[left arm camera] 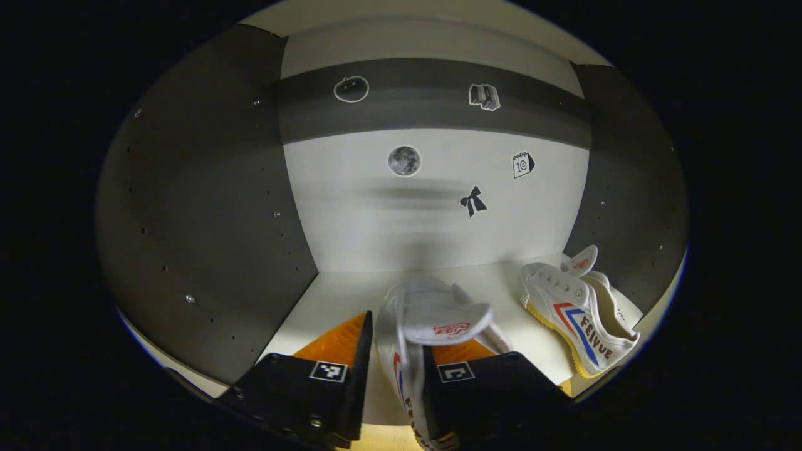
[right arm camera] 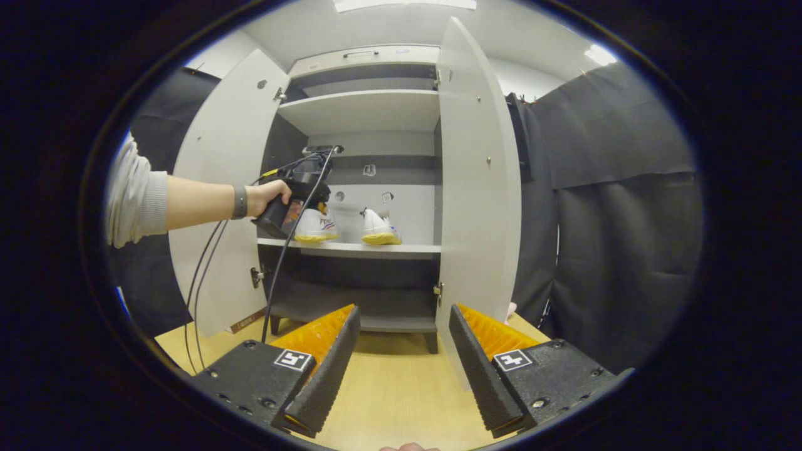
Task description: Grab one shoe with the right hand and put it into the shoe cabinet, grab the other shoe with the left hand and put it into the shoe cabinet; then close the right door with the right hand and the left door with the left hand.
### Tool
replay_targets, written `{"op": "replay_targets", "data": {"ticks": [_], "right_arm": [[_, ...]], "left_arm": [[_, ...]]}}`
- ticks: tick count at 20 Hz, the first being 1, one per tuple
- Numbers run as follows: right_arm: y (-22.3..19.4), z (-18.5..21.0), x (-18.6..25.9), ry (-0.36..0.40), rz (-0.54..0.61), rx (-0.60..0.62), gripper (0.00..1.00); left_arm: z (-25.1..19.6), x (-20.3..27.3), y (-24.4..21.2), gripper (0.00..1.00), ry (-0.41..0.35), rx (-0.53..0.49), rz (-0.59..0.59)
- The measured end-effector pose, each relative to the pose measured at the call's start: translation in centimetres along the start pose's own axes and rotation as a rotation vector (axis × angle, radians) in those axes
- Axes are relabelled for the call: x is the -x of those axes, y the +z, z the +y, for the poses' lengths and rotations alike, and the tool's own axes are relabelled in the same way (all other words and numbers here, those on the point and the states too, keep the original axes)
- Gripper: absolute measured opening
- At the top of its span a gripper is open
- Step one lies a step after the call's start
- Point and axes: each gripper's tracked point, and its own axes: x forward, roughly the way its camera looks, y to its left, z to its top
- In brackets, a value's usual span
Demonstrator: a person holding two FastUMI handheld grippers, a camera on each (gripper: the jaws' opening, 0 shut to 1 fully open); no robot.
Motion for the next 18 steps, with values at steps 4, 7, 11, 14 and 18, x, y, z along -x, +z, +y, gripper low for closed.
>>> {"op": "replay_targets", "data": {"ticks": [4, 7, 11, 14, 18], "right_arm": [[-0.3, 0.6, -0.4, 0.02, 0.009, -0.001, 0.91], [-0.2, 1.3, -0.5, 0.038, 0.011, -0.002, 0.91], [0.1, 2.0, -0.1, 0.059, 0.0, 0.002, 0.91], [0.7, 2.6, 0.6, 0.076, -0.007, -0.008, 0.91], [1.4, 2.8, 1.9, 0.084, -0.008, -0.014, 0.91]], "left_arm": [[0.6, 2.4, 1.1, 0.47, 0.01, -0.066, -0.06], [0.8, 5.0, 2.6, 0.82, 0.016, -0.081, -0.152], [0.7, 11.8, 3.0, 0.71, -0.006, -0.068, -0.319], [-0.5, 18.3, 0.4, 0.66, -0.052, -0.053, -0.442], [-0.9, 25.6, -7.2, 0.76, -0.093, 0.027, -0.485]]}}
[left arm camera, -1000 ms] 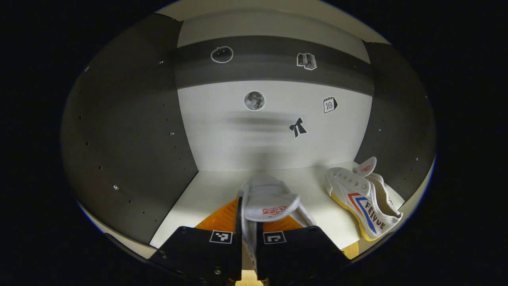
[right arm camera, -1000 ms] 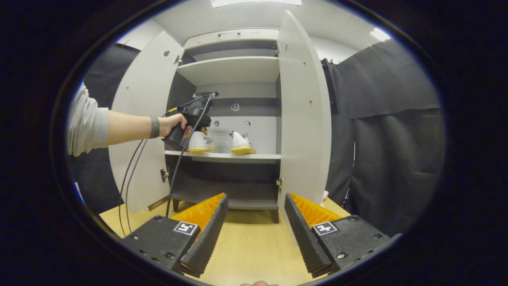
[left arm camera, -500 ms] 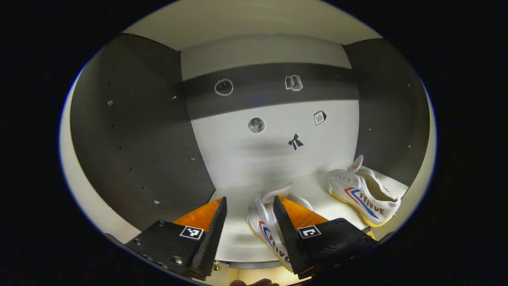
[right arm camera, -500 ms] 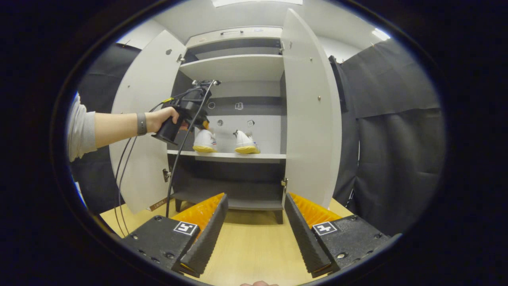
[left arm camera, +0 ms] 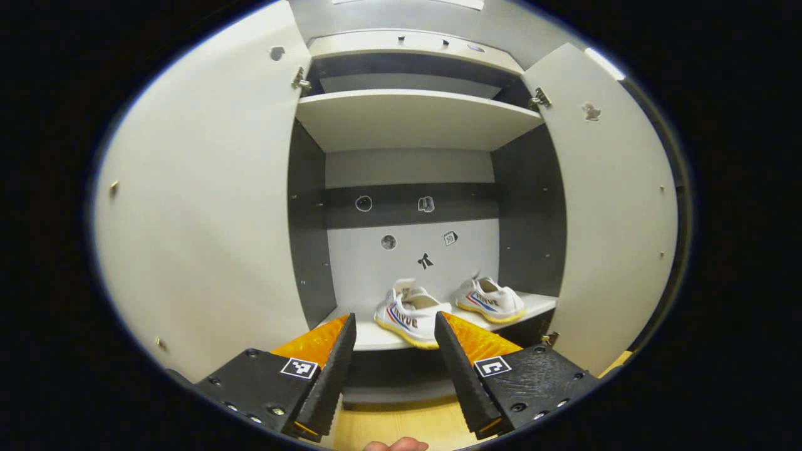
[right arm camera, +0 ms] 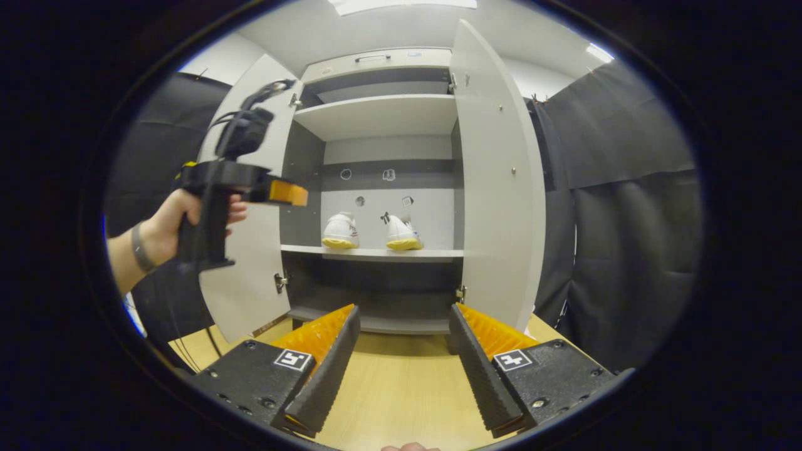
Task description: Grab one shoe with the right hand and put it into the shoe cabinet, grab the other shoe with the left hand and put it into the shoe cabinet; then close the right door with the right hand and the left door with the left hand.
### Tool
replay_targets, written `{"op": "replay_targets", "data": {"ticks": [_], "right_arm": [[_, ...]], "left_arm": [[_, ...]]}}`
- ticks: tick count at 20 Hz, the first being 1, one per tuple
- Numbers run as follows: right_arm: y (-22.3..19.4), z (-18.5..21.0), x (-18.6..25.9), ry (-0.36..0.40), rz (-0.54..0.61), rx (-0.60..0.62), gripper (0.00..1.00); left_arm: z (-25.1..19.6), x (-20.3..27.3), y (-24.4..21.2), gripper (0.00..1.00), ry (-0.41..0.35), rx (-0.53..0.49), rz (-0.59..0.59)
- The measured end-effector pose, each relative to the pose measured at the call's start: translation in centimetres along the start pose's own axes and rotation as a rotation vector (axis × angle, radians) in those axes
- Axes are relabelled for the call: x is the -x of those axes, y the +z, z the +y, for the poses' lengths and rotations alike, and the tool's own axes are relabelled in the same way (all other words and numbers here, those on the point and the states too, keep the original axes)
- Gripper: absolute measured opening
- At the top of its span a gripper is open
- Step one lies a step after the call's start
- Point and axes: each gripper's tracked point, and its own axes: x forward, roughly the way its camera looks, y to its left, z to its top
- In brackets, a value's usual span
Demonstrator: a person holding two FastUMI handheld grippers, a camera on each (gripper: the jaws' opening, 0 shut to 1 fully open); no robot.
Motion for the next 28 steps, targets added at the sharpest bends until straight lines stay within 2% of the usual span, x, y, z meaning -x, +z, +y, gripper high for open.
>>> {"op": "replay_targets", "data": {"ticks": [2, 4, 8, 11, 16, 19, 23, 28], "right_arm": [[0.2, 0.2, 0.8, 0.005, 0.0, 0.005, 0.9], [0.3, 0.4, 1.5, 0.008, -0.002, 0.003, 0.91], [0.5, 0.9, 3.0, 0.017, -0.009, -0.005, 0.9], [0.0, 1.1, 4.2, 0.021, 0.008, -0.009, 0.9], [0.3, -1.3, 6.5, -0.05, -0.007, 0.029, 0.93], [1.8, -4.8, 6.9, -0.111, -0.01, 0.007, 0.98], [4.6, -12.8, 6.3, -0.247, -0.029, 0.008, 1.0], [9.2, -21.6, 3.0, -0.349, -0.057, -0.058, 1.0]], "left_arm": [[0.0, 3.6, -1.9, 0.76, 0.02, 0.014, -0.015], [-0.6, 7.2, -4.4, 0.77, 0.023, 0.036, 0.018], [-2.1, 12.2, -7.6, 0.79, 0.002, 0.073, 0.025], [-2.5, 15.6, -9.0, 0.86, 0.038, 0.042, 0.015], [-3.5, 19.2, -11.0, 0.87, 0.051, 0.052, 0.028], [-3.0, 19.9, -11.2, 0.87, 0.056, 0.048, 0.036], [-2.4, 19.9, -11.2, 0.87, 0.065, 0.037, 0.033], [-2.8, 19.6, -11.3, 0.87, 0.041, 0.019, 0.037]]}}
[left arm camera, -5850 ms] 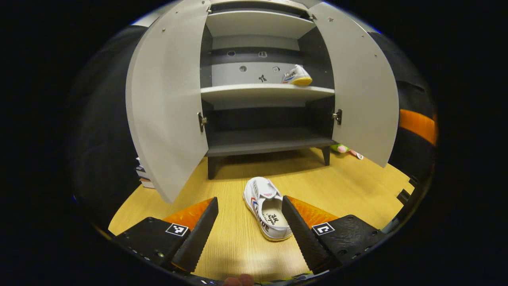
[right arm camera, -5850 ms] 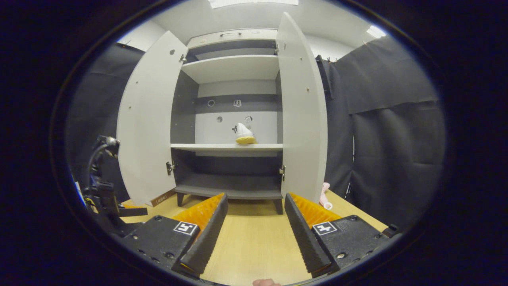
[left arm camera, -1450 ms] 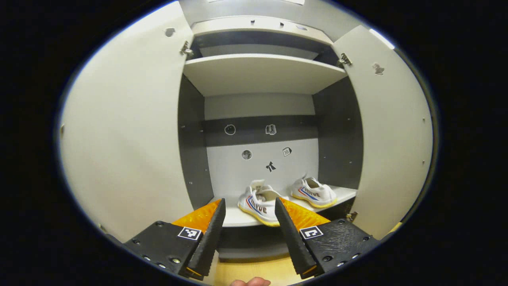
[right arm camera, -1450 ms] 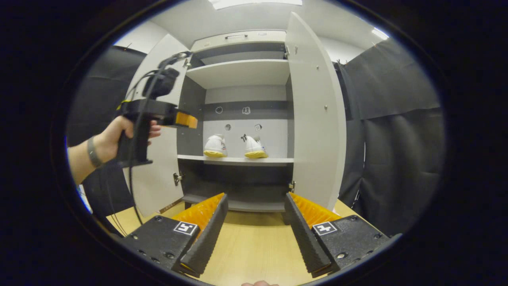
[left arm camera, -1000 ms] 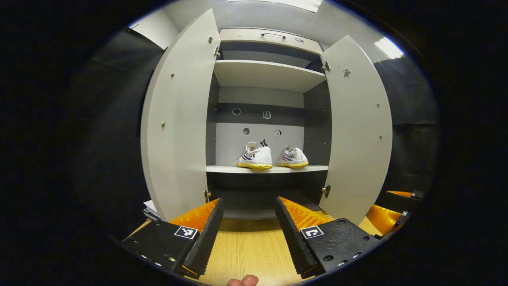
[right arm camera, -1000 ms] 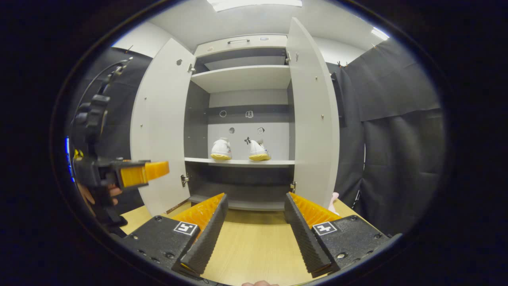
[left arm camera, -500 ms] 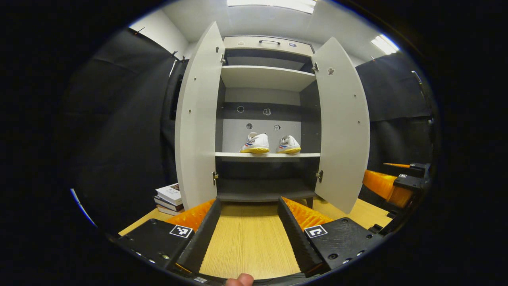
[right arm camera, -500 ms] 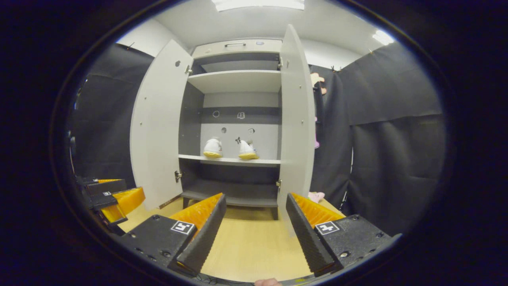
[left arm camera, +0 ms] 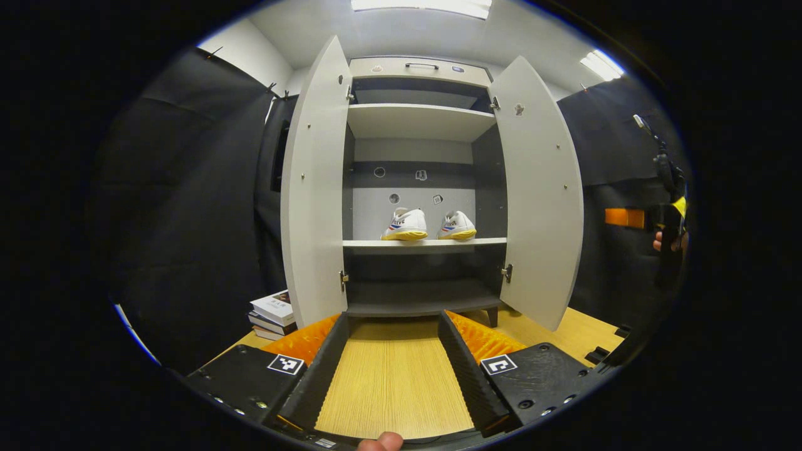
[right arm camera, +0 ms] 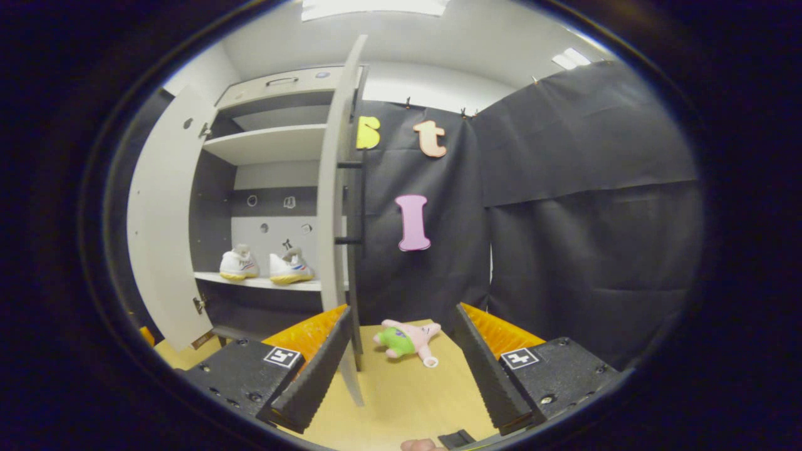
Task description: Grab one shoe with the right hand and put it into the shoe cabinet, grab the other shoe with the left hand and put it into the shoe cabinet; then close the right door with the right hand and the left door with the left hand.
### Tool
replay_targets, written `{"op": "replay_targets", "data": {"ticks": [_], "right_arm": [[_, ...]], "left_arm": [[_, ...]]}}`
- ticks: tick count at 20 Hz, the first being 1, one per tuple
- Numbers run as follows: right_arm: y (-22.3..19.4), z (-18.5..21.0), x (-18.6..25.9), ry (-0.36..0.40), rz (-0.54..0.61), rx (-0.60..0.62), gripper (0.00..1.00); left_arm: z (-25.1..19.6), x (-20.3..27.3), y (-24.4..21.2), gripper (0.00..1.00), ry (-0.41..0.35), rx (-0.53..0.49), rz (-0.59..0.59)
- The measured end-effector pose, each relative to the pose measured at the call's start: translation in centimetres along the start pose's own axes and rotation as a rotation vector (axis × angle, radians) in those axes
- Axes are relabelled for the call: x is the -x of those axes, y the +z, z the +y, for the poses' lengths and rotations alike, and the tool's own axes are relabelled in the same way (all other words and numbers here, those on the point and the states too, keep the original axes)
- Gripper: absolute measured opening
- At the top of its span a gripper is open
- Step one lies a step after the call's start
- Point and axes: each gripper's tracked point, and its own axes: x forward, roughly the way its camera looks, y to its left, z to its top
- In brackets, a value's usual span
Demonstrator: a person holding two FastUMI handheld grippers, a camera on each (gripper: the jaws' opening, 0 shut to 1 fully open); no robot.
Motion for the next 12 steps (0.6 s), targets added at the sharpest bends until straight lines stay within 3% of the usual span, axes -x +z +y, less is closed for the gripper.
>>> {"op": "replay_targets", "data": {"ticks": [5, 12], "right_arm": [[2.3, -3.5, -7.1, -0.056, -0.002, -0.049, 0.98], [6.4, -1.2, -12.0, 0.0, -0.019, -0.031, 0.99]], "left_arm": [[-0.3, -0.2, -0.1, 0.87, -0.004, -0.014, 0.01], [-0.5, -0.6, -1.0, 0.87, -0.001, -0.027, 0.042]]}}
